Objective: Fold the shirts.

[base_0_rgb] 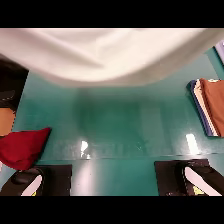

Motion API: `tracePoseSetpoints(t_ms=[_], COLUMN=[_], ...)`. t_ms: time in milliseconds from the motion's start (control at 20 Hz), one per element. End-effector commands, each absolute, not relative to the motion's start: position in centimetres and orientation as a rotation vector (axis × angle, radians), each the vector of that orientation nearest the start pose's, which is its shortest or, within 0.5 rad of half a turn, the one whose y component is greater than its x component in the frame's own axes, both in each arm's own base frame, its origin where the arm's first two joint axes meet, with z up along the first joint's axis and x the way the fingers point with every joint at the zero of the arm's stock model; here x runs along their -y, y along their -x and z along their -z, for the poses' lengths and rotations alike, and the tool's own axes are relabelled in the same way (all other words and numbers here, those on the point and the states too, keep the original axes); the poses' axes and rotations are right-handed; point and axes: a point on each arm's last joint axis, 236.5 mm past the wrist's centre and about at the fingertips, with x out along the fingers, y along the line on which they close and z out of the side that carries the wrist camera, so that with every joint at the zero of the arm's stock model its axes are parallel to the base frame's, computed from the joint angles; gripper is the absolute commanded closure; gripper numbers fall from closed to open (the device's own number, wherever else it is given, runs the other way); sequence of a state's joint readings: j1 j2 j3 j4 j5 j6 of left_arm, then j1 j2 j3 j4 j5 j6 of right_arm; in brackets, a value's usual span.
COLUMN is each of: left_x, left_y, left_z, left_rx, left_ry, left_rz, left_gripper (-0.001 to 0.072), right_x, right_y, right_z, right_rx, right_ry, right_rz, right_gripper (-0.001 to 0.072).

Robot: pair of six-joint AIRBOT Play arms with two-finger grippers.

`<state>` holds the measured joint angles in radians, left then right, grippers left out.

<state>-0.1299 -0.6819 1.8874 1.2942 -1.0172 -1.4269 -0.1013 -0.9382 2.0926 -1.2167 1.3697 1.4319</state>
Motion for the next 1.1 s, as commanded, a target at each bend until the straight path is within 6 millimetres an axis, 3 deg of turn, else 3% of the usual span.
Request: tracePoseSetpoints(t_ms=[0,100,200,300,400,550,650,800,850,900,950,1000,1050], left_x=[6.5,5.6,5.9,6.8,8.3,11.0,11.7,11.6,11.6,11.4,11.1,10.6,9.8], left_y=[-18.1,-22.2,-26.9,-31.8,-36.0,-40.7,-44.0,-47.9,-48.5,-48.9,-49.1,-49.1,-48.6], left_z=[-55.7,-51.0,-44.3,-37.0,-28.9,-16.7,-11.3,-7.4,-7.1,-7.3,-7.6,-7.9,-8.2], left_rx=[0.200,0.004,-0.254,-0.485,-0.698,-0.949,-0.992,-0.974,-0.962,-0.946,-0.941,-0.945,-0.974], left_ry=[-0.024,-0.038,-0.055,-0.057,-0.041,0.000,-0.008,0.005,0.008,0.013,0.016,-0.005,-0.003], left_rz=[0.302,0.242,0.236,0.250,0.289,0.368,0.386,0.347,0.341,0.331,0.311,0.300,0.293], left_gripper=[0.0686,0.0685,0.0685,0.0684,0.0684,0.0684,0.0684,0.0682,0.0622,0.0294,0.0134,0.0156,0.0156], right_x=[-2.6,-1.9,-1.6,-1.4,-1.0,-0.5,-0.3,-0.5,-0.6,-1.2,-1.4,-1.8,-2.0], right_y=[-27.1,-28.5,-30.8,-34.1,-37.9,-42.7,-45.3,-48.1,-48.8,-49.4,-50.0,-50.5,-50.6], right_z=[-49.2,-48.4,-46.8,-43.4,-37.0,-25.2,-19.1,-13.7,-12.7,-12.2,-12.2,-12.6,-13.2], right_rx=[-0.170,-0.199,-0.253,-0.368,-0.560,-0.859,-0.972,-1.049,-1.067,-1.076,-1.071,-1.060,-1.053], right_ry=[0.038,0.040,0.033,0.021,-0.001,-0.048,-0.077,-0.102,-0.105,-0.114,-0.125,-0.137,-0.139], right_rz=[-0.131,-0.109,-0.110,-0.117,-0.127,-0.138,-0.138,-0.143,-0.147,-0.166,-0.174,-0.192,-0.202], right_gripper=[0.0695,0.0695,0.0695,0.0695,0.0695,0.0695,0.0695,0.0693,0.0689,0.0559,0.0322,0.0257,0.0261])
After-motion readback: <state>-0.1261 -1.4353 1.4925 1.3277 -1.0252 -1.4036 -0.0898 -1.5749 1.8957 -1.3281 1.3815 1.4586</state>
